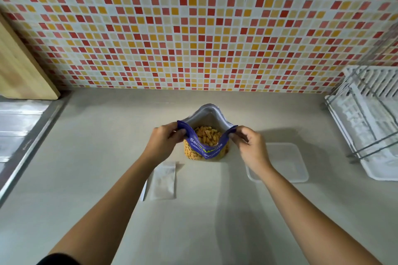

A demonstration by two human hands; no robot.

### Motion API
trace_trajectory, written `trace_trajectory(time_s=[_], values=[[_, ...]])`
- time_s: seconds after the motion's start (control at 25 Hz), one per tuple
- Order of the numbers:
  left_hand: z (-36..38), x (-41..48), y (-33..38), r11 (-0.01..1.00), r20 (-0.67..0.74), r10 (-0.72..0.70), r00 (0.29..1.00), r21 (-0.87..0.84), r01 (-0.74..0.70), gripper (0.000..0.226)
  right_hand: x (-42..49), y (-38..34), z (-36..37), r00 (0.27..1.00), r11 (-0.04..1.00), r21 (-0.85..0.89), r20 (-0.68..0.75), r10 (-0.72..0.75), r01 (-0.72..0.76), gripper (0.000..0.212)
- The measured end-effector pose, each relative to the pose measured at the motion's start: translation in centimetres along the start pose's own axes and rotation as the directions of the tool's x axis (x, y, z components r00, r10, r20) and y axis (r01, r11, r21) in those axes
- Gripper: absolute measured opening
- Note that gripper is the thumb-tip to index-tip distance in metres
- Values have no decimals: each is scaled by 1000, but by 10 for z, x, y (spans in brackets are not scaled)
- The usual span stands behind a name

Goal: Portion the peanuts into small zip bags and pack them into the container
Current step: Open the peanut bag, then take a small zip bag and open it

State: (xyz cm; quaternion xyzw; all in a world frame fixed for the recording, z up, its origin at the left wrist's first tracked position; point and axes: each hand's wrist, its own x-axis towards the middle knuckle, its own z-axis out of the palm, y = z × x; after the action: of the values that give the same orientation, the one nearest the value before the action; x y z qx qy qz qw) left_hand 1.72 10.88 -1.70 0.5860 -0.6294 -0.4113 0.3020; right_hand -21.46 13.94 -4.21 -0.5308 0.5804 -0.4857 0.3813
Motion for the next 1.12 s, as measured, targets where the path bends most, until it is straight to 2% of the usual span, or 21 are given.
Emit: trace_trajectory(time_s=[0.24, 0.32, 0.4, 0.44, 0.52, 0.56, 0.64, 0.72, 0.8, 0.92, 1.12], values=[[-3, 4, 1, 1000, -4, -16, 1000, -5, 16, 12, 8, 4, 1, 999, 999, -31, -5, -35, 35, 24], [0, -3, 2, 999, -30, -20, 999, 30, 20, 27, 7, 6, 1, 998, 997, -72, -41, -44, 41, 21], [3, -12, -4, 998, -89, -62, 994, -12, 61, 46, -1, 14, 3, 993, 994, -108, -115, -33, 21, 21], [5, -17, -13, 996, -123, -93, 988, -19, 91, 48, -10, 20, 8, 989, 992, -125, -144, -14, -4, 19], [7, -29, -38, 987, -160, -128, 979, 72, 141, 39, -38, 40, 26, 986, 974, -226, -164, -12, -26, 15], [8, -34, -51, 976, -154, -133, 979, 154, 156, 34, -54, 51, 36, 990, 953, -304, -134, -39, -4, 16], [6, -41, -71, 930, -86, -97, 992, 348, 121, 29, -80, 72, 58, 996, 899, -430, 29, -83, 88, 31], [3, -41, -81, 849, 6, -37, 999, 527, 28, 33, -92, 81, 77, 962, 831, -525, 268, -45, 185, 52], [1, -40, -84, 734, 59, -20, 998, 678, -25, 37, -92, 89, 90, 920, 707, -640, 391, -37, 301, 65], [2, -40, -88, 588, 127, -46, 991, 806, -76, 40, -91, 90, 95, 896, 539, -769, 441, 56, 345, 67], [4, -39, -96, 582, 129, 23, 991, 805, -118, 31, -96, 93, 92, 912, 497, -808, 404, 77, 316, 71]])
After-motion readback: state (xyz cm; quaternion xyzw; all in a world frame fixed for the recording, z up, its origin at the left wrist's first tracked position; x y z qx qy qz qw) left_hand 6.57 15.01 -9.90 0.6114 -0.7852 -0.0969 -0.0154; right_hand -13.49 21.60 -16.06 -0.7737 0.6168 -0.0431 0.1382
